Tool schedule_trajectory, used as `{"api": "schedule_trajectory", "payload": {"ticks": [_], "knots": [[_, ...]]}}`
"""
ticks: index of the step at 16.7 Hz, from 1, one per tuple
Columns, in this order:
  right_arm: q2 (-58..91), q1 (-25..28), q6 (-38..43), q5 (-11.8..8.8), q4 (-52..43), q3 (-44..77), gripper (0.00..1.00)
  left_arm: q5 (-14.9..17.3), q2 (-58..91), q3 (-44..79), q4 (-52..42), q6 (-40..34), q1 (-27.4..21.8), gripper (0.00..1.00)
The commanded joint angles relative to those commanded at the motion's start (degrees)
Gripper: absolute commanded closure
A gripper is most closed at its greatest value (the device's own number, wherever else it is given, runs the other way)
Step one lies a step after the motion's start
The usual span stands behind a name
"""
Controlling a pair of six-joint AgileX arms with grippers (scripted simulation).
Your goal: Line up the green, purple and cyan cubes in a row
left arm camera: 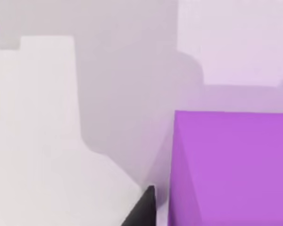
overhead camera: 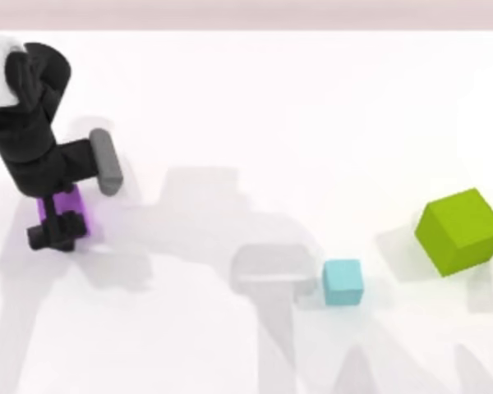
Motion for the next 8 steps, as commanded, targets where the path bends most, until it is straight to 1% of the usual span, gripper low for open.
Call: {"api": "schedule_trajectory", "payload": {"ticks": [4,5,8], "knots": [[0.00,0.00,0.00,0.00,0.00,0.00,0.00,0.00,0.00,0.00,0.00,0.00,0.00,0.98],[0.00,0.00,0.00,0.00,0.00,0.00,0.00,0.00,0.00,0.00,0.00,0.00,0.00,1.00],[0.00,0.00,0.00,0.00,0.00,0.00,0.00,0.00,0.00,0.00,0.00,0.00,0.00,1.00]]}}
